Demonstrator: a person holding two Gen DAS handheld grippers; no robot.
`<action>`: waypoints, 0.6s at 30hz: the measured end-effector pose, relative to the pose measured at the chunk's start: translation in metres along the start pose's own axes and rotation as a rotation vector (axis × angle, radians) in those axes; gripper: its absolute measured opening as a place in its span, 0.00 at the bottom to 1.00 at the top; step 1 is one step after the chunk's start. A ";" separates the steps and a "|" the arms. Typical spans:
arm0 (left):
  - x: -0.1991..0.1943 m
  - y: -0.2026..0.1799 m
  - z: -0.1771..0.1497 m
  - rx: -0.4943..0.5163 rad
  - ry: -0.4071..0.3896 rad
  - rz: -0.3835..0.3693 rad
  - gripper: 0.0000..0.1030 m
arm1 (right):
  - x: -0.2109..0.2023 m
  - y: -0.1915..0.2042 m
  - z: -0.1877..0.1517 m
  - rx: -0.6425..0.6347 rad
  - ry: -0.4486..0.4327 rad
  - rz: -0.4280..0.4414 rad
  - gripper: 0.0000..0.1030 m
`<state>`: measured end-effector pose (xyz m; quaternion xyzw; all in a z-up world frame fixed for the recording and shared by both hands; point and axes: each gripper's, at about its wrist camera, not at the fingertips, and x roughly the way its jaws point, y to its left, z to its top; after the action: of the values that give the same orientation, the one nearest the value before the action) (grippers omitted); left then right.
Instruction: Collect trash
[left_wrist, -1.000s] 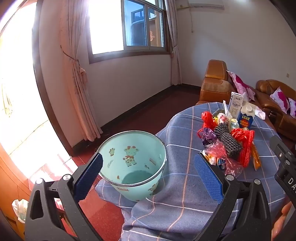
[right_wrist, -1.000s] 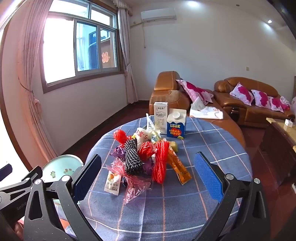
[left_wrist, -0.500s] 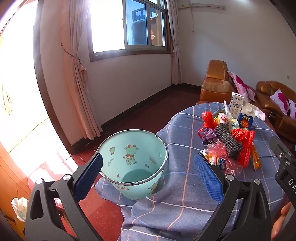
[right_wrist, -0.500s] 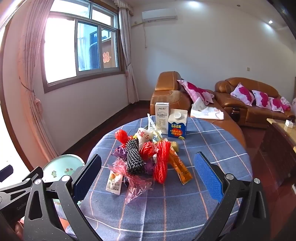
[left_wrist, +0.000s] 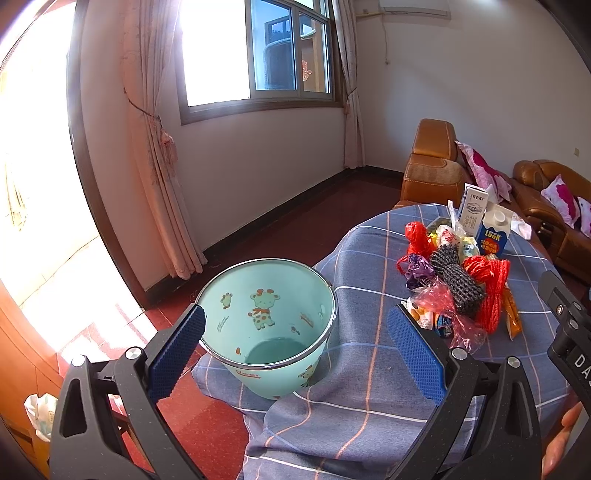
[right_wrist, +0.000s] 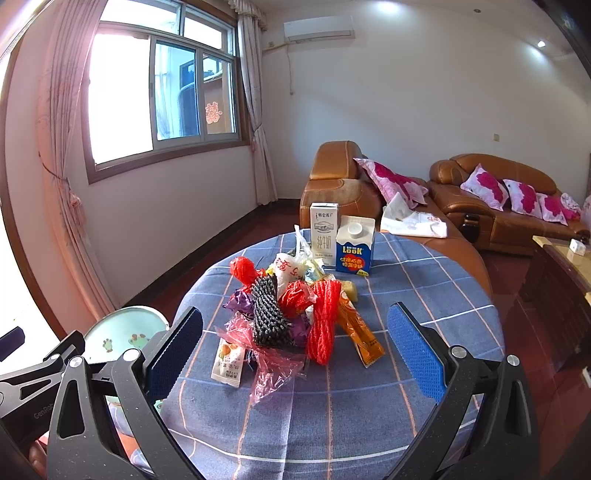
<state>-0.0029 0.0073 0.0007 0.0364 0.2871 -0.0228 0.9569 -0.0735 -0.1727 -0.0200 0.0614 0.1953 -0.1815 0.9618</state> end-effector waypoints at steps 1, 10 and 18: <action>0.000 0.000 0.000 0.000 -0.001 0.000 0.94 | 0.000 0.000 0.000 0.001 0.000 0.000 0.96; 0.001 -0.001 0.000 -0.002 0.001 0.000 0.94 | -0.001 0.000 -0.001 -0.001 -0.002 -0.004 0.96; 0.001 0.000 0.001 -0.003 0.003 -0.002 0.94 | -0.002 0.001 -0.001 0.000 -0.001 -0.002 0.96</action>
<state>-0.0021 0.0075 0.0008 0.0349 0.2884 -0.0232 0.9566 -0.0752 -0.1715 -0.0204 0.0610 0.1946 -0.1828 0.9618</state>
